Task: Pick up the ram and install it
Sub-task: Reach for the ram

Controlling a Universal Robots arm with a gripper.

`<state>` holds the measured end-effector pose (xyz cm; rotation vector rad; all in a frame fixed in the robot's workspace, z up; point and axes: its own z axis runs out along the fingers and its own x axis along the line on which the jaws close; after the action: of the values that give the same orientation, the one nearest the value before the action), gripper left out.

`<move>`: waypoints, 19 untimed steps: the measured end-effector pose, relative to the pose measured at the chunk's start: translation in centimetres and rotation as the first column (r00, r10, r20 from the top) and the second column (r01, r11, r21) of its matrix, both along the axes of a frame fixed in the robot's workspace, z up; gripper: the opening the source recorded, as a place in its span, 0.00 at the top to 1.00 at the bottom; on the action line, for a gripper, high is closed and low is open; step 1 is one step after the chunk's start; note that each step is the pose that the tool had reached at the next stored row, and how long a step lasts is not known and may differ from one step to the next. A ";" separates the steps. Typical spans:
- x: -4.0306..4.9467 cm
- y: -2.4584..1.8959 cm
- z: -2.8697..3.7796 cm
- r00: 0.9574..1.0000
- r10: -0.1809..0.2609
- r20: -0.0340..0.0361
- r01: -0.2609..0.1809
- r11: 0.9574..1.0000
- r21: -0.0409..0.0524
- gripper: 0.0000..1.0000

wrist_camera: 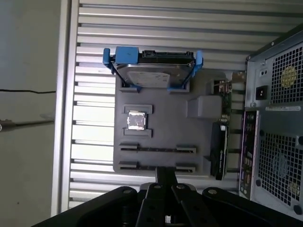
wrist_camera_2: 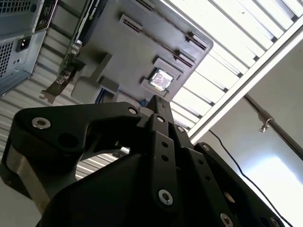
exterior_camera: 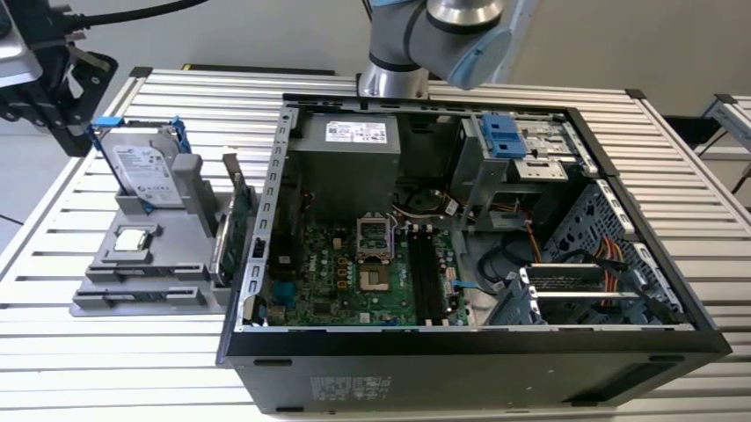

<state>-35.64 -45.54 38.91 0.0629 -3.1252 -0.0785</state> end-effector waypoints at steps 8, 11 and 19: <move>0.14 -1.44 0.00 1.000 0.000 -0.008 0.000 1.000 0.000 1.00; 0.20 -1.95 0.00 1.000 -0.001 -0.011 0.001 1.000 0.000 1.00; 0.32 -3.14 0.00 1.000 -0.001 -0.018 0.001 1.000 0.000 1.00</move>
<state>-35.32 -48.68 38.91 0.0598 -3.1077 -0.0788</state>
